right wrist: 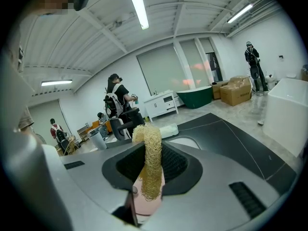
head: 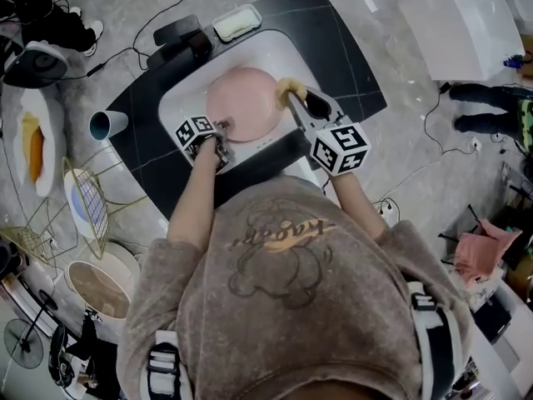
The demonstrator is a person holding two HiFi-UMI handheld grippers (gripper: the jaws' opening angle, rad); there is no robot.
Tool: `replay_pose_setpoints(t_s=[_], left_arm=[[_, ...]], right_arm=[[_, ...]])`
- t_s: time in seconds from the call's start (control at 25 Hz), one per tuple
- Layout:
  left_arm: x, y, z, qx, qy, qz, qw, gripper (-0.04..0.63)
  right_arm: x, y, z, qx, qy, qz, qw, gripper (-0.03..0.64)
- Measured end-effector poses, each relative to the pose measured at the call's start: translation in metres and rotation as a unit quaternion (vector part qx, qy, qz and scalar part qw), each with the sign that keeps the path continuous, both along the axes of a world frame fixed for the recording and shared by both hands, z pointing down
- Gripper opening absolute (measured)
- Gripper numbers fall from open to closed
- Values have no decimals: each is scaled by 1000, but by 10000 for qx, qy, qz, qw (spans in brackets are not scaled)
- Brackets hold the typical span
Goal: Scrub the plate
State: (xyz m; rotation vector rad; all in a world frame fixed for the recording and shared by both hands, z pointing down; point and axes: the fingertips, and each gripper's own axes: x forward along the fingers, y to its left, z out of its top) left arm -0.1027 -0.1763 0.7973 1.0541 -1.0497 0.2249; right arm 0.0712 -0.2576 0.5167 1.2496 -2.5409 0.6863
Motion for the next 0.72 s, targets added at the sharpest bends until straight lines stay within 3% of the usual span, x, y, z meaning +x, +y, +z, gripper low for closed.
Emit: replay_pose_setpoints(t_s=[0.28, 0.4, 0.72], left_arm=[[5, -8, 8, -5, 278, -270, 9992, 202], [4, -9, 11, -44, 287, -356, 9989, 121], [5, -14, 7, 77, 595, -660, 9960, 83]], right_arm=[[4, 9, 4, -76, 131, 91, 9998, 86], [8, 14, 4, -78, 187, 143, 9997, 86], [15, 25, 3, -87, 254, 248, 9993, 86]])
